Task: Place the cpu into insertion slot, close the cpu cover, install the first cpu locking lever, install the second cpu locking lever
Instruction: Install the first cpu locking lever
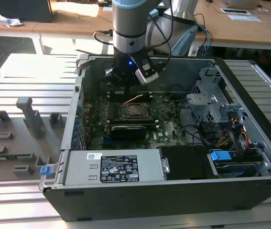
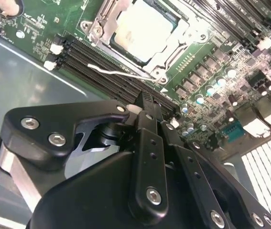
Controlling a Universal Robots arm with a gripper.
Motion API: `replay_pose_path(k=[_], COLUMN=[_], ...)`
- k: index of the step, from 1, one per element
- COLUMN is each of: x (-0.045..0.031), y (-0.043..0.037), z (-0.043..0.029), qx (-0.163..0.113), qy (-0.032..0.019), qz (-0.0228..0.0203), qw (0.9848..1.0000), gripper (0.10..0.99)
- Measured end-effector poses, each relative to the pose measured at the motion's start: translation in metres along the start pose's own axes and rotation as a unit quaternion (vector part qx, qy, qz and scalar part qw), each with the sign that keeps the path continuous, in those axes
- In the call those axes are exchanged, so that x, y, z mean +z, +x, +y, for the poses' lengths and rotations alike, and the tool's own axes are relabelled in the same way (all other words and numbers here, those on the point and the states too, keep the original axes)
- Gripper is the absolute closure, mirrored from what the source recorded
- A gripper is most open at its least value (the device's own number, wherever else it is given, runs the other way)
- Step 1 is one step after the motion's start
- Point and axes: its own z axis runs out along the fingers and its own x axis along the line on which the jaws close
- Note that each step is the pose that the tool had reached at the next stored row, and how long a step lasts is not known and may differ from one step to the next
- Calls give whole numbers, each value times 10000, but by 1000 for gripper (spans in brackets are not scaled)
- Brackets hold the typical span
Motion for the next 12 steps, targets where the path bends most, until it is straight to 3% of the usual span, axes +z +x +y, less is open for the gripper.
replay_pose_path(k=[5, 12], x=[85, 202], y=[-9, -84], z=[-17, -10], qx=[0, 0], qy=[13, 24], qz=[2, 4], qw=[10000, 10000], gripper=[980, 980])
